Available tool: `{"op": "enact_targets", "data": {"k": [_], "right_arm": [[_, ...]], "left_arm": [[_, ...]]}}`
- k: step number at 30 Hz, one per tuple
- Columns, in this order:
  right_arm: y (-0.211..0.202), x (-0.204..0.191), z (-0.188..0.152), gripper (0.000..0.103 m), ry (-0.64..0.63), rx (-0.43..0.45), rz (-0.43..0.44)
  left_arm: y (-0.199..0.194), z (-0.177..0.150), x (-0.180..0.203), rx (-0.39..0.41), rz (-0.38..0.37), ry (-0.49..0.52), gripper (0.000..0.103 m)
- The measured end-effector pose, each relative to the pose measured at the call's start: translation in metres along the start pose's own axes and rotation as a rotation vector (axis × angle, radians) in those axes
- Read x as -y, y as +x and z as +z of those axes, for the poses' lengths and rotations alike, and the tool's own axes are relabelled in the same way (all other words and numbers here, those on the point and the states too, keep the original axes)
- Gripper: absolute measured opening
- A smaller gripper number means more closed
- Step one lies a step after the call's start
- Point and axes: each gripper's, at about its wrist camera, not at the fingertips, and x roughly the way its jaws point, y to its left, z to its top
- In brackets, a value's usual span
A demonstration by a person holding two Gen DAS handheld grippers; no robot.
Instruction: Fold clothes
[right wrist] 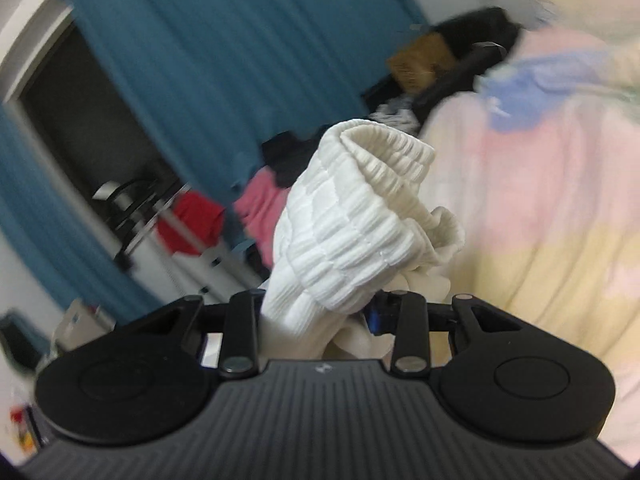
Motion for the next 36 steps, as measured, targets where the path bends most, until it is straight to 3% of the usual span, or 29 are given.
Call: {"op": "enact_targets", "data": {"k": [4,6,10,16,22,27,31,33,35,36], "right_arm": [[0.025,0.055,-0.035,0.038,0.076,-0.008,-0.027],[0.024,0.076,-0.055,0.038,0.121,-0.009,-0.02],[0.014,0.102,-0.093,0.039,0.172,-0.056,-0.046],[0.0,0.121,-0.12,0.046,0.284,-0.126,-0.1],[-0.044,0.098,-0.09,0.047,0.228,-0.176,-0.159],[-0.097,0.061,-0.068,0.046,0.057,-0.117,-0.19],[-0.142,0.021,-0.059,0.046,-0.08,-0.064,-0.152],[-0.165,0.002,-0.059,0.046,-0.141,-0.032,-0.139],[-0.186,-0.017,-0.06,0.059,-0.2,-0.002,-0.131],[-0.196,-0.026,-0.064,0.074,-0.231,0.016,-0.128]], "left_arm": [[0.019,-0.026,-0.028,-0.04,0.0,0.081,0.052],[0.019,-0.037,-0.043,-0.07,-0.015,0.182,0.053],[0.014,-0.065,-0.072,-0.129,0.009,0.257,0.057],[-0.015,-0.08,-0.045,-0.123,0.102,0.384,0.061],[-0.087,-0.075,0.016,-0.049,0.152,0.506,0.071],[-0.151,-0.077,0.078,0.038,0.168,0.613,0.083],[-0.196,-0.091,0.123,0.094,0.186,0.664,0.103],[-0.215,-0.1,0.141,0.109,0.174,0.678,0.103],[-0.23,-0.108,0.154,0.111,0.161,0.692,0.103],[-0.238,-0.115,0.162,0.115,0.161,0.706,0.103]]}}
